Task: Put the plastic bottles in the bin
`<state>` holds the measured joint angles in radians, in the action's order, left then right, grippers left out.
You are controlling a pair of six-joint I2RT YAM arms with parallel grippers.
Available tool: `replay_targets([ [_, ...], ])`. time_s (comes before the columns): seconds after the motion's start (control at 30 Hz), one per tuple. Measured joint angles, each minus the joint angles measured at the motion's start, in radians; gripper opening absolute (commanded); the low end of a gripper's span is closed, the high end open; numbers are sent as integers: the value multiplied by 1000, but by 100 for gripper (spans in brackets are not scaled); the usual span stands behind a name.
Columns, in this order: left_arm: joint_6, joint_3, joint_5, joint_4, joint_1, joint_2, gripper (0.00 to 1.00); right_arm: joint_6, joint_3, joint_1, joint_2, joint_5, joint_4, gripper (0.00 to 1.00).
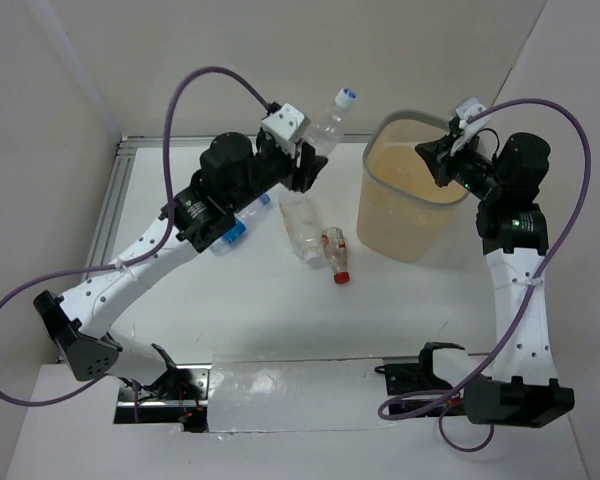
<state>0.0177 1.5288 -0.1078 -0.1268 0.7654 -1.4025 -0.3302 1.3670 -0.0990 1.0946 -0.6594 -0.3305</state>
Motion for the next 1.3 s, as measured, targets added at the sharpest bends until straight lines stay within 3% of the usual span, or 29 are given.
replay_targets([
  [0.3, 209, 300, 279, 298, 28, -298, 0, -36, -29, -5, -137, -132, -121, 7],
  [0.6, 465, 460, 355, 542, 32, -648, 3, -53, -129, -6, -297, -132, -227, 9],
  [0.7, 510, 612, 352, 540, 34, -757, 43, -56, -166, -6, -336, -131, -264, 37],
  [0.73, 516, 639, 348, 538, 36, -772, 60, -56, -175, -6, -348, -130, -271, 51],
  [0.77, 522, 647, 345, 537, 37, -777, 86, -61, -184, -6, -358, -130, -282, 64],
  [0.8, 524, 646, 342, 541, 38, -776, 94, -70, -188, -6, -364, -131, -293, 79],
  [0.83, 528, 645, 337, 548, 39, -774, 100, -97, -195, -6, -368, -135, -310, 81],
  [0.93, 536, 617, 316, 549, 42, -758, 100, -139, -198, -6, -358, -154, -352, 81],
  [1.13, 531, 601, 304, 500, 19, -722, 100, -269, -224, -6, -281, -226, -447, 71],
  [1.3, 484, 478, 276, 459, -22, -564, 100, -338, -270, 88, -207, -217, -470, 71],
])
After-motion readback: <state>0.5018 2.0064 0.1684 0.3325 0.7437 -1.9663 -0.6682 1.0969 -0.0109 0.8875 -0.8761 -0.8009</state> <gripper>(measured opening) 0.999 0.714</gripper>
